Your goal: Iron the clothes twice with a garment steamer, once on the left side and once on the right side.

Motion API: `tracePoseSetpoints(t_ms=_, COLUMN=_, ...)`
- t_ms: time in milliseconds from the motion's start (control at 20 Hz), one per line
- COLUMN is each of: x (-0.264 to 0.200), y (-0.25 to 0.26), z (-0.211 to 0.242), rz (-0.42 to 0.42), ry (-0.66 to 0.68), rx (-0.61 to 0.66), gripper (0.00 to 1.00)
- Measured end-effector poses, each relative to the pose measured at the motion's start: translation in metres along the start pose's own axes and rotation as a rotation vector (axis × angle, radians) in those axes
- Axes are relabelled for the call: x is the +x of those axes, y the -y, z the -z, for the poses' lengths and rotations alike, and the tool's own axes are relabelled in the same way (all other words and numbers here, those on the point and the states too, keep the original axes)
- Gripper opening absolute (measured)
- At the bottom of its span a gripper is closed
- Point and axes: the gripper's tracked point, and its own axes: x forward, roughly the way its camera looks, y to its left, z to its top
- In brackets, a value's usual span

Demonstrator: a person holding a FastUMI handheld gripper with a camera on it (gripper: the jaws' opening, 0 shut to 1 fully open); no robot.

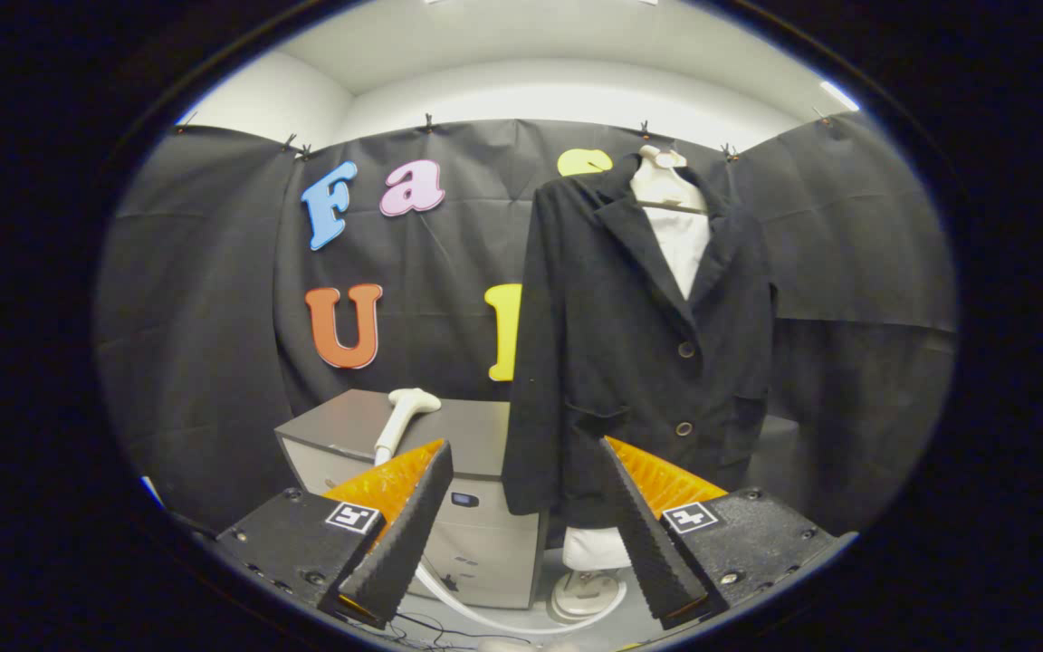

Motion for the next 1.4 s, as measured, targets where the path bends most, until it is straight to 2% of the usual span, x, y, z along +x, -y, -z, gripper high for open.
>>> tracePoseSetpoints(t_ms=600, x=0.179, y=-0.123, z=-0.012, rz=-0.168, ry=-0.128, rx=0.005, gripper=0.98)
tracePoseSetpoints(t_ms=750, x=0.226, y=-0.157, z=0.002, rz=-0.203, ry=-0.201, rx=0.014, gripper=0.98)
tracePoseSetpoints(t_ms=1100, x=0.316, y=-0.203, z=0.048, rz=-0.215, ry=-0.38, rx=0.004, gripper=0.98)
tracePoseSetpoints(t_ms=1400, x=0.361, y=-0.224, z=0.079, rz=-0.198, ry=-0.529, rx=-0.001, gripper=0.94)
